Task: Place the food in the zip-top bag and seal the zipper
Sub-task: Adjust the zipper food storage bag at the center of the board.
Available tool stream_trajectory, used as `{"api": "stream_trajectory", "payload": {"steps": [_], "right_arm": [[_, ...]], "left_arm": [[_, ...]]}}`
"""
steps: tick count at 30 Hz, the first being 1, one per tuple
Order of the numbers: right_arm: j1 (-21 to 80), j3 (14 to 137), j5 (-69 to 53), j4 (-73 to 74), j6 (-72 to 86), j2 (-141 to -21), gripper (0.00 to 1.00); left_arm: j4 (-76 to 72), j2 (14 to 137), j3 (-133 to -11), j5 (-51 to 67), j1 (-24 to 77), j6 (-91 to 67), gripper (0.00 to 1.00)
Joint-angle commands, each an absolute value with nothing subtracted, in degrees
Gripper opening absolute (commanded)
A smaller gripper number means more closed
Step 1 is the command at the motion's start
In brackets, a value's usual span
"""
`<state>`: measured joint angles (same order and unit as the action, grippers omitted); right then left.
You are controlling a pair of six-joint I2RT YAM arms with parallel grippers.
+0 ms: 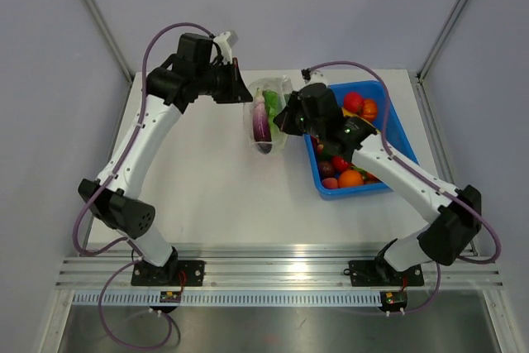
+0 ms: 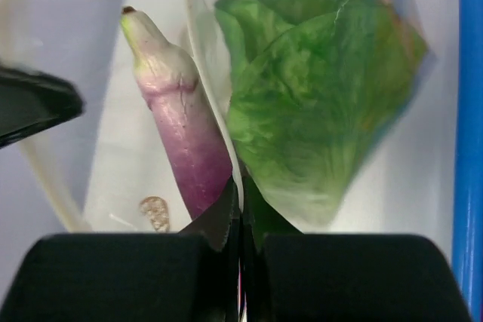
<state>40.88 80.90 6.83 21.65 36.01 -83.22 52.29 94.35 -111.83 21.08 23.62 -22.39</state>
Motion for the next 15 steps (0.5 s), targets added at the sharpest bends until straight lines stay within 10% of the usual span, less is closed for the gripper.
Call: {"api": "stream_trajectory", "payload": {"steps": [1,9,13,15], "right_arm": [[41.4,75.3,7.2,20.7,41.5,-89.1,0.0],[41.4,71.6,10.2,17.8,44.4,-86.0,0.0],[41.4,70.7,9.6,16.7,47.0,-84.8,0.0],[41.4,70.8,8.4,16.3,48.7,-84.4,0.0]], "left_arm": [[52.4,98.8,-107.6,20.3,23.7,-21.3,0.0],[53.3,99.1,-109.1,20.0,23.7,-18.5,0.07],[54.6,98.0,-108.2,21.4,23.7,-16.4,0.77],[54.1,95.8,-105.4,20.2,23.7,-14.7,0.87]]}}
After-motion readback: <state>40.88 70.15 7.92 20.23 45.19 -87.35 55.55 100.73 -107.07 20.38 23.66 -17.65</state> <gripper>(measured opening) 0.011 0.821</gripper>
